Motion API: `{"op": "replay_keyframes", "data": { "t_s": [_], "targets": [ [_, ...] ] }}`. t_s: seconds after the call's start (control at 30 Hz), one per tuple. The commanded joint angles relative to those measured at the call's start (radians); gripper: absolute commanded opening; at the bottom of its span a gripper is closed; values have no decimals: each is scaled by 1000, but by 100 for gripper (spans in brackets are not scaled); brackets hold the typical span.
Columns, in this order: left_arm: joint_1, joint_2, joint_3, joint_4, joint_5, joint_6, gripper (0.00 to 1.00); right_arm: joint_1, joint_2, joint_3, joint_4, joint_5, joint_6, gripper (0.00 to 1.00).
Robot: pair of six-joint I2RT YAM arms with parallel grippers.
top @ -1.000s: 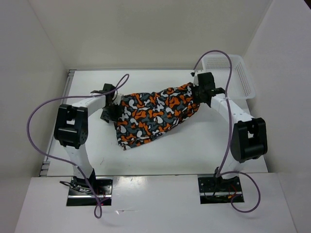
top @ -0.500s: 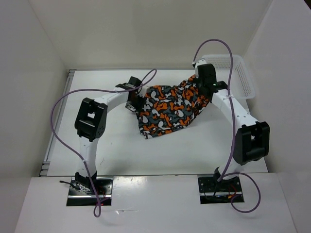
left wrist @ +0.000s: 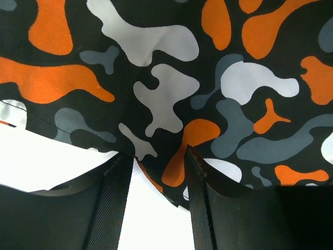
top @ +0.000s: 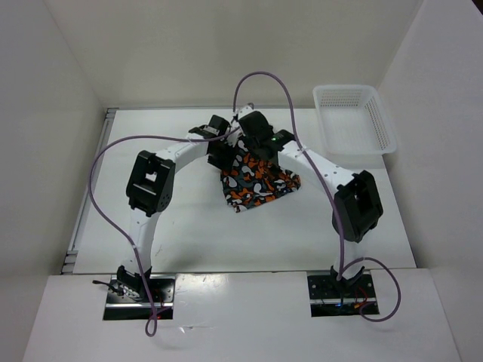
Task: Fold and stack the shorts
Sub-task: Fold the shorts
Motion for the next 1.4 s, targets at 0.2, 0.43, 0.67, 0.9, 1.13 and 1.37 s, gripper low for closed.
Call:
{"op": "replay_keyframes", "data": {
  "t_s": [0.2, 0.43, 0.67, 0.9, 1.13, 1.37],
  "targets": [
    [49, 41, -36, -7, 55, 5, 49, 99, 110, 183, -13, -74, 171, 0],
    [58, 52, -17, -7, 15, 5, 49, 145, 146, 79, 39, -64, 214, 0],
    [77, -50, -18, -51, -33, 5, 60, 145, 156, 47, 94, -44, 214, 0],
    [138, -143, -50, -81, -51, 5, 64, 145, 176, 67, 114, -10, 195, 0],
    [172, -110, -72, -81, -27, 5, 65, 145, 195, 67, 114, -19, 168, 0],
    [172, -31, -24, -91, 19, 5, 65, 179, 215, 76, 124, -100, 114, 14]
  ]
}}
